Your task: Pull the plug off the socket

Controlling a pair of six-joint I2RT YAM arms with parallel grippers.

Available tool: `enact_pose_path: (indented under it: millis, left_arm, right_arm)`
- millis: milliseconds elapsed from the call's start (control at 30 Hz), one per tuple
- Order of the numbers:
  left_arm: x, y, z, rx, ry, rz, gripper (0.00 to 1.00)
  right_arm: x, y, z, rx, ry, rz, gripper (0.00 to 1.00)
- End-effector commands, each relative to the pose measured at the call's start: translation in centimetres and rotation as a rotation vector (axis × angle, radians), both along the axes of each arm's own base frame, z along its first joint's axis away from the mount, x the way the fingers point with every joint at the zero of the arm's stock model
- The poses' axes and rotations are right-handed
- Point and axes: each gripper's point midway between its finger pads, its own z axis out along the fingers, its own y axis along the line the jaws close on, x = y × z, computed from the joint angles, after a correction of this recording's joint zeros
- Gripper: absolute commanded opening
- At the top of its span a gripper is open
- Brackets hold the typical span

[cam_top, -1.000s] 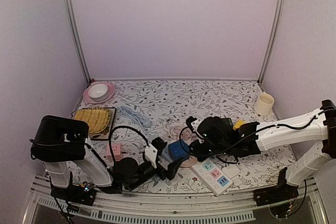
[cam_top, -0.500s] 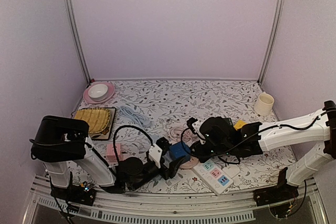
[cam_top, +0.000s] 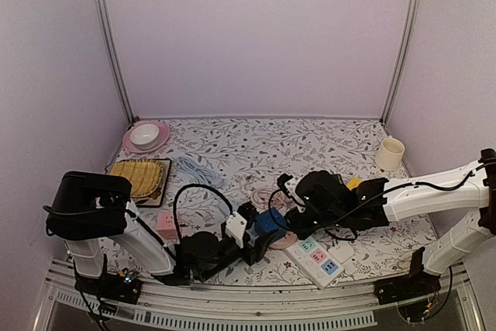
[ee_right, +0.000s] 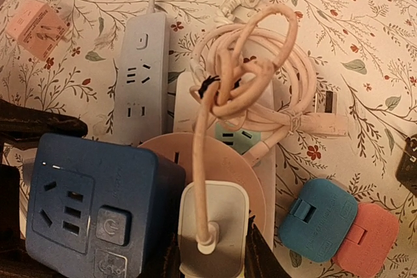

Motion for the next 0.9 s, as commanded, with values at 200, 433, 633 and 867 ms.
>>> enact_pose_path:
  millis: [200,433,633,867]
  left_arm:
    - [-0.2,-1.2,-1.7,0.077,0.016,-0.010,0.26]
    - [-0.2,-1.3,-1.7,0.080,0.017,-0.018,0.21]
    - [-0.3,-1.3,-3.2,0.117,0.022,-0.023,0.18]
    - [-0.4,-1.4,-3.2,0.120,0.022,-0.032,0.17]
  right_arm:
    - [0.5,3.3,8.1,0.183,-0.088,0.049,0.04]
    - [0.9,3.1,10.6,0.231,-0.126,0.028,0.04]
    - [1.6,2.2,10.9,0.246,-0.136,-0.015,0.04]
    - [2.1,1.1,11.2,0.337,-0.077,-0.028,0.04]
